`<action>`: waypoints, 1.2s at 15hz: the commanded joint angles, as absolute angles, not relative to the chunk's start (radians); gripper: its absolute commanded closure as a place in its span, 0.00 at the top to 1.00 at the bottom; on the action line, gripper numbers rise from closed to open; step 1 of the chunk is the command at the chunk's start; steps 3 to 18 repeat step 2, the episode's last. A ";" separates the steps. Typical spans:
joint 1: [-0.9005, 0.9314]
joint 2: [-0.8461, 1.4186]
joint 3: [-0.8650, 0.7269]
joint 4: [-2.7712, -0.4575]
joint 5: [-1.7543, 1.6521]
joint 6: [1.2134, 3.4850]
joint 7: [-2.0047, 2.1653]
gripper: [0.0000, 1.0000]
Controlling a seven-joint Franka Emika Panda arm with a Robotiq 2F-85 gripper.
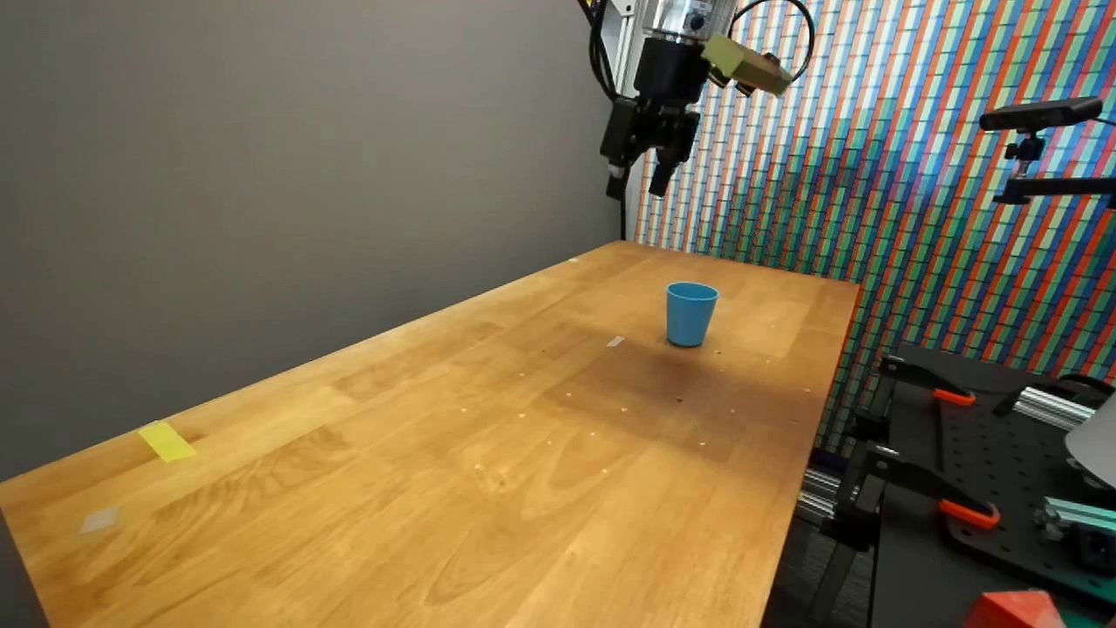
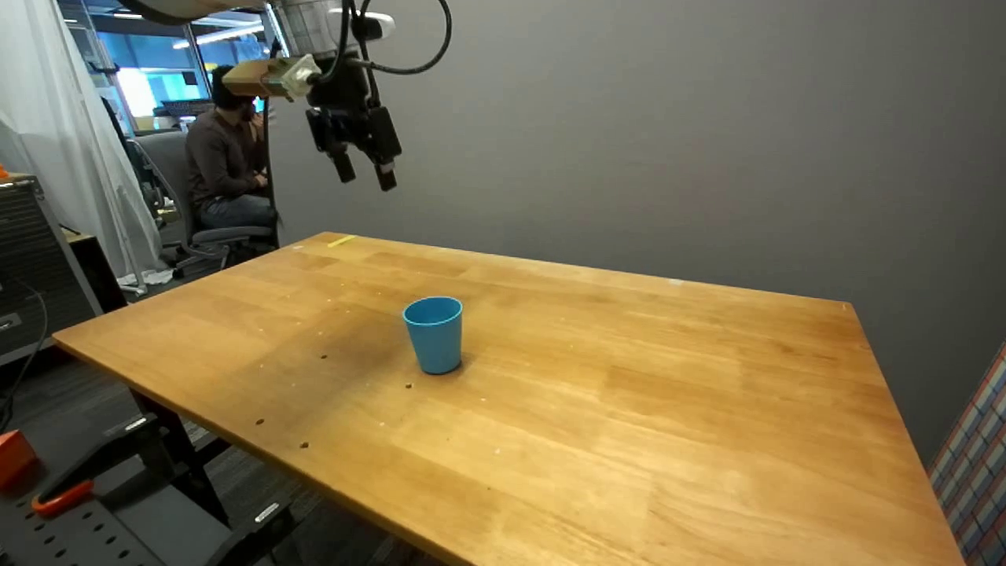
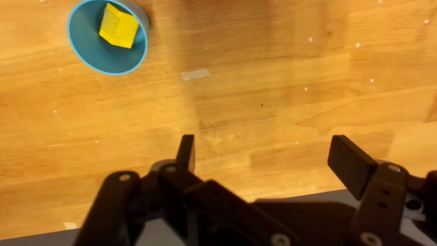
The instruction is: Put the yellow block in the cup
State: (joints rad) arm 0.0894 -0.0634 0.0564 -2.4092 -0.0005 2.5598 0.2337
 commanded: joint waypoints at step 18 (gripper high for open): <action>0.079 -0.060 0.066 -2.414 0.000 2.556 0.234 1.00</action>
